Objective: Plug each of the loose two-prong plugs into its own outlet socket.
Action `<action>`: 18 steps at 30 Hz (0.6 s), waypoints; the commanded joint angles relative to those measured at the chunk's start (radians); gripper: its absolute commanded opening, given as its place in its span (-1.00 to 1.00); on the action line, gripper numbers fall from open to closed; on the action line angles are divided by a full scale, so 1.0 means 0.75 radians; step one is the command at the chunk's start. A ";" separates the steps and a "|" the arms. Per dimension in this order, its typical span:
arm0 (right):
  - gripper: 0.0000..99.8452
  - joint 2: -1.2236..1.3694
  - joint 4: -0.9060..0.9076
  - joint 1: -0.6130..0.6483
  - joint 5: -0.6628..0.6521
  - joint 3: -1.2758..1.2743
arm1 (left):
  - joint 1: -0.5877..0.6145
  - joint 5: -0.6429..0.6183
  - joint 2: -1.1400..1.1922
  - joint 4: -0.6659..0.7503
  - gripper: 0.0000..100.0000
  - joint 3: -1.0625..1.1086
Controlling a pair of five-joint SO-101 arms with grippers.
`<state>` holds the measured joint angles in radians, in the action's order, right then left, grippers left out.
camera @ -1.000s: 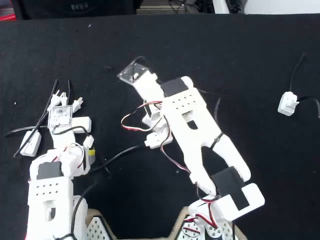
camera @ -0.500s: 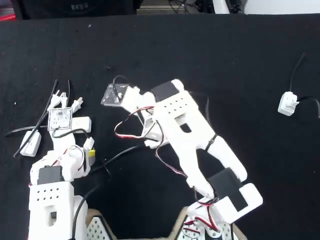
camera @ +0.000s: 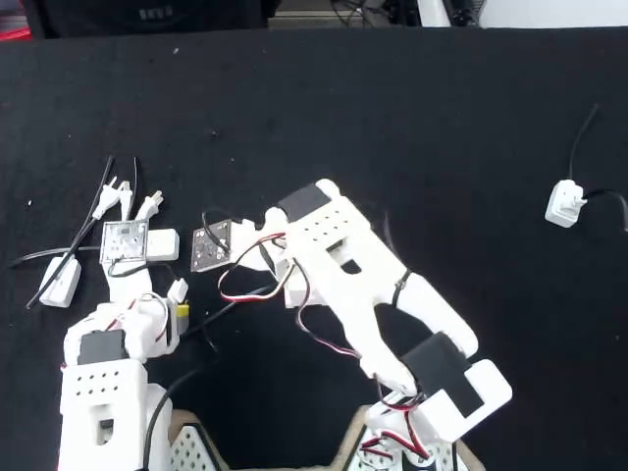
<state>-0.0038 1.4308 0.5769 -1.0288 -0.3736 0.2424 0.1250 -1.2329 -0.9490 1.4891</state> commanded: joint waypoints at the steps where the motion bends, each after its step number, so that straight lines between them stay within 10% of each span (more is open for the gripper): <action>1: -0.42 -0.079 -0.014 0.014 -0.020 -0.003 | 0.011 0.008 -0.012 0.012 -0.53 -0.013; 18: -0.42 -0.066 -0.014 0.002 -0.223 -0.083 | 0.011 0.010 -0.012 0.008 -0.53 -0.013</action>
<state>-0.0038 1.4231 0.5754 -1.1592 -0.4335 0.2424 0.1250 -1.2329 -0.9490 1.4891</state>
